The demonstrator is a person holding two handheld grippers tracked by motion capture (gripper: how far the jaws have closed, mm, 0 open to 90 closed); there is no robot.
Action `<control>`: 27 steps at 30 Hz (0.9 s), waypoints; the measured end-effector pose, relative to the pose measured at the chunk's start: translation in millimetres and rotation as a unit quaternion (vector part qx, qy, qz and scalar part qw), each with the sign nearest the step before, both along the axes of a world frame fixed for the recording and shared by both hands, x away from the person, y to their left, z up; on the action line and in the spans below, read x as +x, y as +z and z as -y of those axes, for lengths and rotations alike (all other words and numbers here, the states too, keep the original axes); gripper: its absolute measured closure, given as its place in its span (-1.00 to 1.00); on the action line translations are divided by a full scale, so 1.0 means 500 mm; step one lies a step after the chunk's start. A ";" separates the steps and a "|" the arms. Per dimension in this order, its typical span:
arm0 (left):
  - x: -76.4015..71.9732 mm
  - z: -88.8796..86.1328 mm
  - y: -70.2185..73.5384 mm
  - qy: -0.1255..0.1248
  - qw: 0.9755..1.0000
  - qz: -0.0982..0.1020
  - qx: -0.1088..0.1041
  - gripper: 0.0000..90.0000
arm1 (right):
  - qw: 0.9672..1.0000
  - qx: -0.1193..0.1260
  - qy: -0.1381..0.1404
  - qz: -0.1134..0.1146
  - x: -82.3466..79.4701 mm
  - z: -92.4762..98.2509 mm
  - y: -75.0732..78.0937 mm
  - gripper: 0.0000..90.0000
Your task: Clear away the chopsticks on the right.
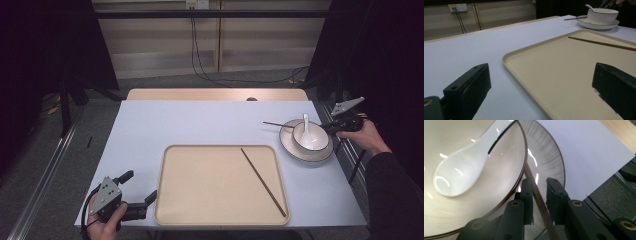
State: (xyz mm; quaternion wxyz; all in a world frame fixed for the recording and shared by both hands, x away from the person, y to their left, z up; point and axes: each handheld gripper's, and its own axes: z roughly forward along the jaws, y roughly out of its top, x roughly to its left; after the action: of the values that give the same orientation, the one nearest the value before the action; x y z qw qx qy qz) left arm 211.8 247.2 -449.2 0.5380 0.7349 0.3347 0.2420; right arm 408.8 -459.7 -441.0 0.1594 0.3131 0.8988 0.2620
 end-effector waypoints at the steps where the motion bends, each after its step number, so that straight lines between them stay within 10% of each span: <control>1: 0.000 0.000 0.000 0.001 1.000 0.000 0.000 -0.95 | 1.000 -0.008 0.003 -0.007 0.001 -0.004 0.000 0.73; 27: -0.001 -0.001 0.000 0.001 1.000 0.001 -0.002 -0.96 | 1.000 0.016 -0.007 -0.025 0.000 -0.001 -0.008 0.88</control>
State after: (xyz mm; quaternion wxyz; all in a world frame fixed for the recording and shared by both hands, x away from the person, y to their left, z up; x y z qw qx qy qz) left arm 211.4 247.8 -449.0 0.5396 0.7333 0.3354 0.2420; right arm 409.1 -459.1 -444.8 0.1334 0.3280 0.8962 0.2673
